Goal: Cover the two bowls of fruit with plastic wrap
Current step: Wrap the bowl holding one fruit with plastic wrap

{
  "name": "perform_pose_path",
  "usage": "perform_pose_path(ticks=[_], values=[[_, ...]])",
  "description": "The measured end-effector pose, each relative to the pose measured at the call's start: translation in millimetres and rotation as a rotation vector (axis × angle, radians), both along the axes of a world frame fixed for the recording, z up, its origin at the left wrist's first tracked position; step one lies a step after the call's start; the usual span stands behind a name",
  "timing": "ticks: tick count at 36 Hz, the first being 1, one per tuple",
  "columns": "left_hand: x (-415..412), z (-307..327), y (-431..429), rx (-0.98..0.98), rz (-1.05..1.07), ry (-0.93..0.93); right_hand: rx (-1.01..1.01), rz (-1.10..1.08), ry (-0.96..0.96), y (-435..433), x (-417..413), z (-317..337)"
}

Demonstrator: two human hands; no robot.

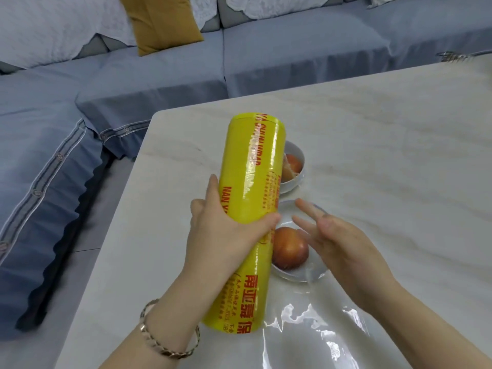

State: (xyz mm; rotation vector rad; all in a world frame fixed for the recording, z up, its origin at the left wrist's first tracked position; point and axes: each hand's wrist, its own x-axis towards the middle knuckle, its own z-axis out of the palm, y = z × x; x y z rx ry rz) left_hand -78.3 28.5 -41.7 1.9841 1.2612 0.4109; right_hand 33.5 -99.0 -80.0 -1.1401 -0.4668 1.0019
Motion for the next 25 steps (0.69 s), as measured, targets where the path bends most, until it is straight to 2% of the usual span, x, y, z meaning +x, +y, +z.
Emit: perform_pose_path(ticks=[3,7,13,18,21,25], values=[[6,-3,-8,0.021,-0.068,0.050,0.101,0.036,0.040,6,-6,16],[7,-6,-8,-0.046,-0.130,-0.064,0.109,-0.022,0.134,10,0,18],[12,4,4,-0.297,-0.177,-0.289,0.051,-0.119,0.167,9,16,14],[11,-5,13,-0.636,-0.185,-0.399,0.067,-0.086,0.194,9,19,18],[11,-11,12,-0.679,-0.199,-0.455,0.051,-0.108,0.144,9,22,22],[13,-12,16,-0.689,-0.143,-0.504,-0.092,-0.327,0.007,7,31,15]])
